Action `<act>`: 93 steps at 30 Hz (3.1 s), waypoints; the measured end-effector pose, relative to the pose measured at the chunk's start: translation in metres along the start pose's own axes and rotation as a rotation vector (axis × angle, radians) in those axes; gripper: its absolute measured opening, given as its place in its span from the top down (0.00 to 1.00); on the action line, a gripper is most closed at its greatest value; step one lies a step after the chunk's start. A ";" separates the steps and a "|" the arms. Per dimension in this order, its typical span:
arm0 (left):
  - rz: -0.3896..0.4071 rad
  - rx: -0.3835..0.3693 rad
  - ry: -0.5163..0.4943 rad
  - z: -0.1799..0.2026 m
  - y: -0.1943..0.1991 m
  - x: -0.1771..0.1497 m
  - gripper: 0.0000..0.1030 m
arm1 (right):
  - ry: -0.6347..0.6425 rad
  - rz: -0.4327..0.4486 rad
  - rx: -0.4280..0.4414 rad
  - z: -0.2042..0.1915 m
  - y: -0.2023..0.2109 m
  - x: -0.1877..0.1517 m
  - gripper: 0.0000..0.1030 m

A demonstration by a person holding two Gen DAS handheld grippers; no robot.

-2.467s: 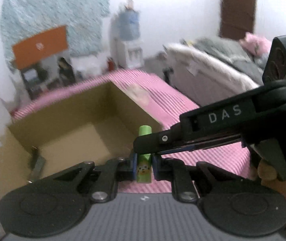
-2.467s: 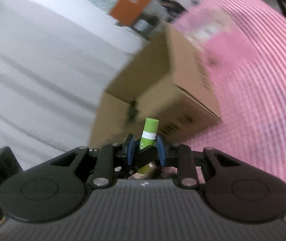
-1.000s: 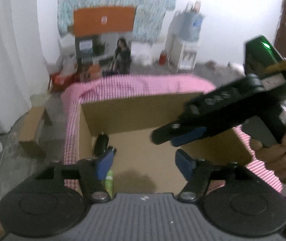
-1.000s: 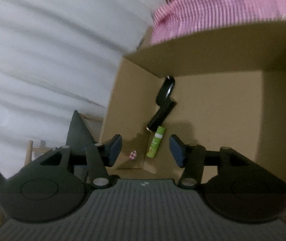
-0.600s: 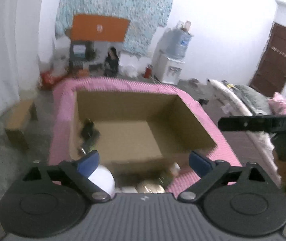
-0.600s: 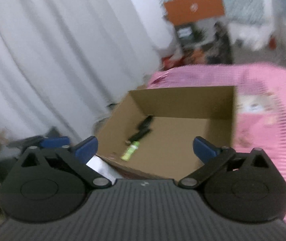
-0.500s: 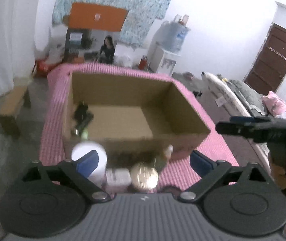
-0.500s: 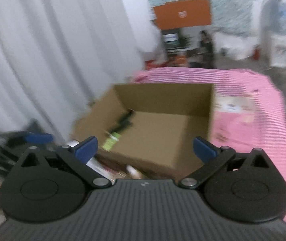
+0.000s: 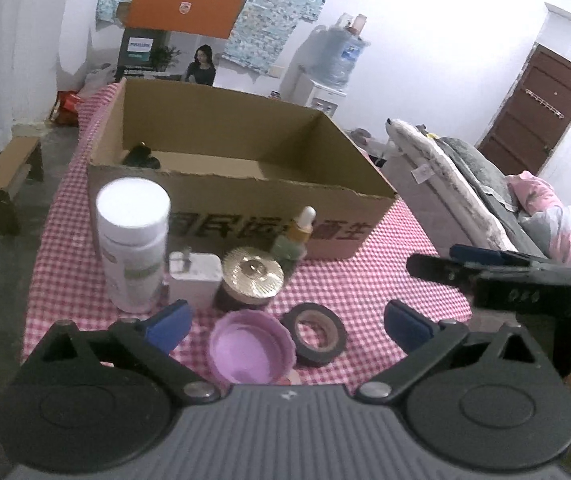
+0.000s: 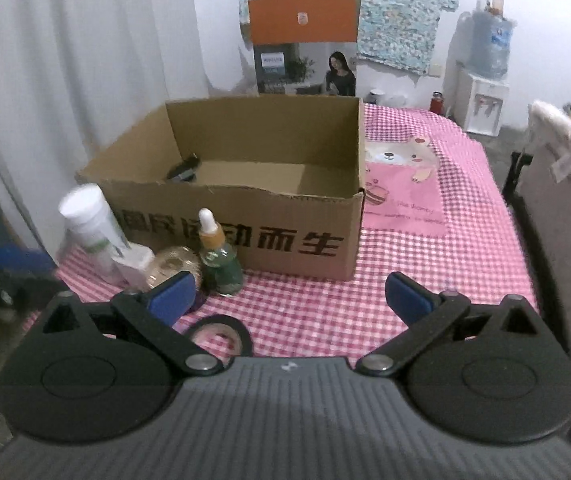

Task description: Organize rigid objects

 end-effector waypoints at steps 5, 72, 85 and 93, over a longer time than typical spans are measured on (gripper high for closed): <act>-0.007 0.002 -0.026 0.010 -0.010 -0.015 0.00 | -0.159 0.008 0.098 0.012 0.007 -0.012 0.01; -0.221 0.066 -0.574 0.103 -0.154 -0.038 0.34 | 0.026 -0.303 0.209 0.029 -0.077 -0.065 0.78; -0.075 0.056 -0.596 0.122 -0.108 -0.015 0.34 | 0.004 -0.227 0.222 0.020 -0.036 -0.044 0.81; 0.110 0.130 -0.581 0.112 -0.038 0.054 0.34 | 0.097 -0.058 0.300 -0.023 0.004 0.030 0.78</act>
Point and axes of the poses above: each gripper's, at about its wrist camera, not at the fingertips, and y roughly against the way its jaws point, z to its right, x to its top, the point moved 8 cm from there along -y, roughly the way its jaws point, and after that the axes turned 4 degrees about -y, right-handed, at the moved point
